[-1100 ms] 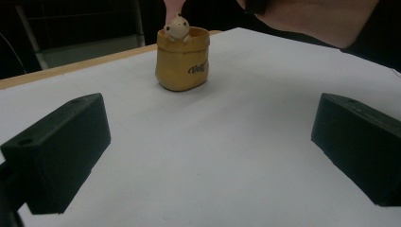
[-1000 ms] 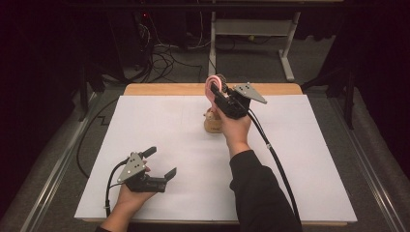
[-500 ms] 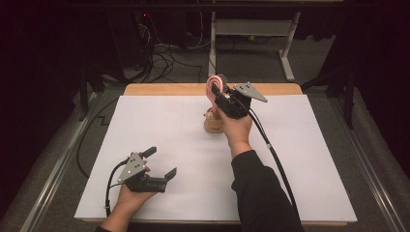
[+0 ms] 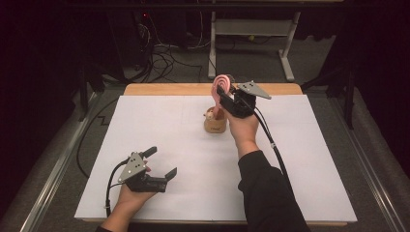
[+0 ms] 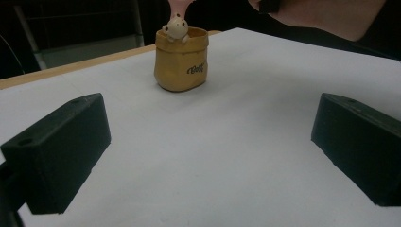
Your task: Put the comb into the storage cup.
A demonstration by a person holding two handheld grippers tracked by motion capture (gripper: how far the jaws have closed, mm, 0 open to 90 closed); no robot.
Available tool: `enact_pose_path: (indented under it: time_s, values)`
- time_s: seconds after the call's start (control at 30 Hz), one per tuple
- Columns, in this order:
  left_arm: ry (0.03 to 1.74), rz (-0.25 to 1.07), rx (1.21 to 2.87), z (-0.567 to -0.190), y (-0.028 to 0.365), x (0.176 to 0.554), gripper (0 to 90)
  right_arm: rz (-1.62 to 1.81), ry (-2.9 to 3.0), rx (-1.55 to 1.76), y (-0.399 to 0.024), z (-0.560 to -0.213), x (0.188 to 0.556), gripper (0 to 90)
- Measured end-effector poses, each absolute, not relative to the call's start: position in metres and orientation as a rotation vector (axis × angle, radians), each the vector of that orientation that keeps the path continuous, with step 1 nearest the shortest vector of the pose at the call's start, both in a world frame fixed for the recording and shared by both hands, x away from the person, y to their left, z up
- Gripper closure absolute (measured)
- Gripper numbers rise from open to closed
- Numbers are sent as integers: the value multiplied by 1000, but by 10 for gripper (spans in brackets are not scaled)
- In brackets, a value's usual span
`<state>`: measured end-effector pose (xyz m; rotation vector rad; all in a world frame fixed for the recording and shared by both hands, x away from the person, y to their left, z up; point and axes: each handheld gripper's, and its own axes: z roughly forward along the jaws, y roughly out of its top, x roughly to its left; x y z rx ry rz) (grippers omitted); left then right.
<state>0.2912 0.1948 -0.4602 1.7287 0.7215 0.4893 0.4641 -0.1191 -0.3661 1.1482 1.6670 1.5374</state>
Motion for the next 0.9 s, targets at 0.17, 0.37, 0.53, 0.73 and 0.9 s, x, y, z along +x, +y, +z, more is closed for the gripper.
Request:
enact_pose_path:
  time_s: [0.17, 0.37, 0.53, 0.73, 0.9]
  values:
    - [719, 491, 1732, -460, 195, 291, 0, 1519, 1669, 1157, -121, -365, 463, 568]
    - [723, 488, 1729, -460, 194, 291, 0, 1498, 1672, 1159, -124, -366, 461, 555]
    - [720, 491, 1724, -459, 194, 291, 0, 1487, 1661, 1177, -131, -370, 458, 561]
    - [722, 493, 1726, -459, 194, 291, 0, 1478, 1655, 1195, -140, -374, 456, 562]
    - [723, 490, 1731, -460, 195, 292, 0, 1472, 1652, 1201, -145, -374, 454, 556]
